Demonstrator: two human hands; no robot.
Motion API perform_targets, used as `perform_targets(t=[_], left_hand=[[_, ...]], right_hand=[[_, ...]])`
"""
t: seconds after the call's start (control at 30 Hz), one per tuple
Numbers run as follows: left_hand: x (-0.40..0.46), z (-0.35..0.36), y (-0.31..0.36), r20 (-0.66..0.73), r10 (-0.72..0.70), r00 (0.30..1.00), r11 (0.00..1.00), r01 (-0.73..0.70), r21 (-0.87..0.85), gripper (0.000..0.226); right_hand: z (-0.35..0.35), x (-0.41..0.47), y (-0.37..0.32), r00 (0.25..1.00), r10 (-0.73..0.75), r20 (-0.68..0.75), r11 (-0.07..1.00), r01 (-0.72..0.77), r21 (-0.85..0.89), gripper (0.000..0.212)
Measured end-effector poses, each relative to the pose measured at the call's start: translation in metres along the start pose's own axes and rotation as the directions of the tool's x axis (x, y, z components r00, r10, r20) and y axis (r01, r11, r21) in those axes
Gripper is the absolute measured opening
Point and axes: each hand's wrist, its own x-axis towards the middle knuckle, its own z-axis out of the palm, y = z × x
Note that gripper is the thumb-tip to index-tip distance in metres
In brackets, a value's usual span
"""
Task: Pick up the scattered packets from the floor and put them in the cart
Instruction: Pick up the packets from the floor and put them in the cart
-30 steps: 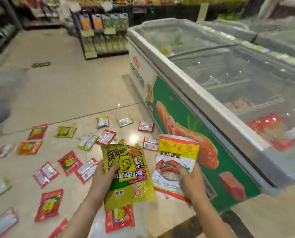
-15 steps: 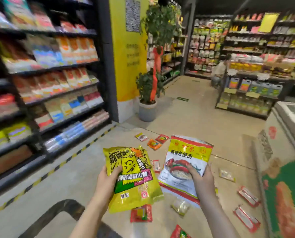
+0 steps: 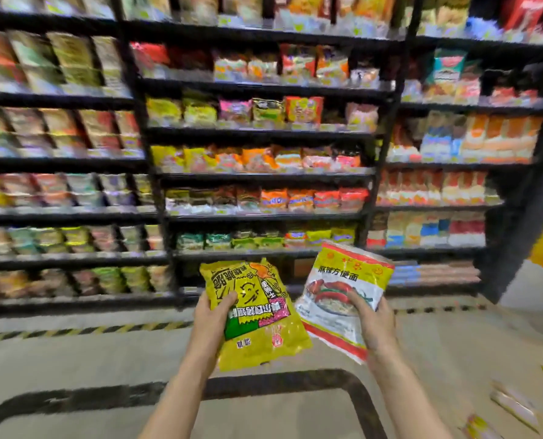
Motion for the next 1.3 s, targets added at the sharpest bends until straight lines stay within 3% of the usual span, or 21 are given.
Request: perform_targets(t=[0.13,0.3,0.43,0.6,0.8,0.9,1.03,1.2,1.3], left_hand=[[0.041,-0.109,0.014,-0.240,-0.013,0.971,0.997,-0.006,-0.078,0.019],[0.083,-0.218,0.033,-0.495,0.008,0.869,0.985,-0.092,-0.146,0.017],[0.120,-0.298,0.050,-0.675,0.054,0.736,0.982,-0.160,-0.096,0.025],[0.159,-0.380,0.068,-0.832,0.028,0.553,0.975,-0.200,-0.100,0.015],[0.198,-0.467,0.077,-0.931,0.040,0.363,0.969,-0.242,-0.052,0.019],[0.221,-0.513,0.076,-0.946,0.028,0.323,0.967,-0.248,-0.055,0.031],[0.264,-0.587,0.081,-0.961,0.023,0.276,0.964,-0.262,-0.052,0.025],[0.326,-0.677,0.102,-0.950,-0.007,0.311,0.951,-0.292,-0.102,0.022],[0.366,-0.729,0.118,-0.952,-0.023,0.307,0.955,-0.276,-0.112,0.028]], right_hand=[[0.137,0.010,0.028,0.959,0.095,0.267,0.995,-0.094,-0.017,0.023],[0.292,0.017,0.066,0.838,0.160,0.521,0.987,-0.134,-0.087,0.022],[0.416,0.021,0.097,0.709,0.184,0.681,0.983,-0.112,-0.149,0.021],[0.553,0.020,0.132,0.541,0.239,0.806,0.970,-0.097,-0.223,0.030],[0.681,0.007,0.175,0.352,0.331,0.876,0.944,-0.125,-0.306,0.025],[0.738,-0.002,0.199,0.287,0.378,0.880,0.926,-0.123,-0.358,0.023],[0.825,-0.011,0.226,0.252,0.412,0.876,0.911,-0.099,-0.400,0.019],[0.945,-0.021,0.245,0.268,0.444,0.855,0.895,-0.106,-0.432,0.014],[1.017,-0.027,0.258,0.258,0.440,0.860,0.898,-0.107,-0.427,0.022]])
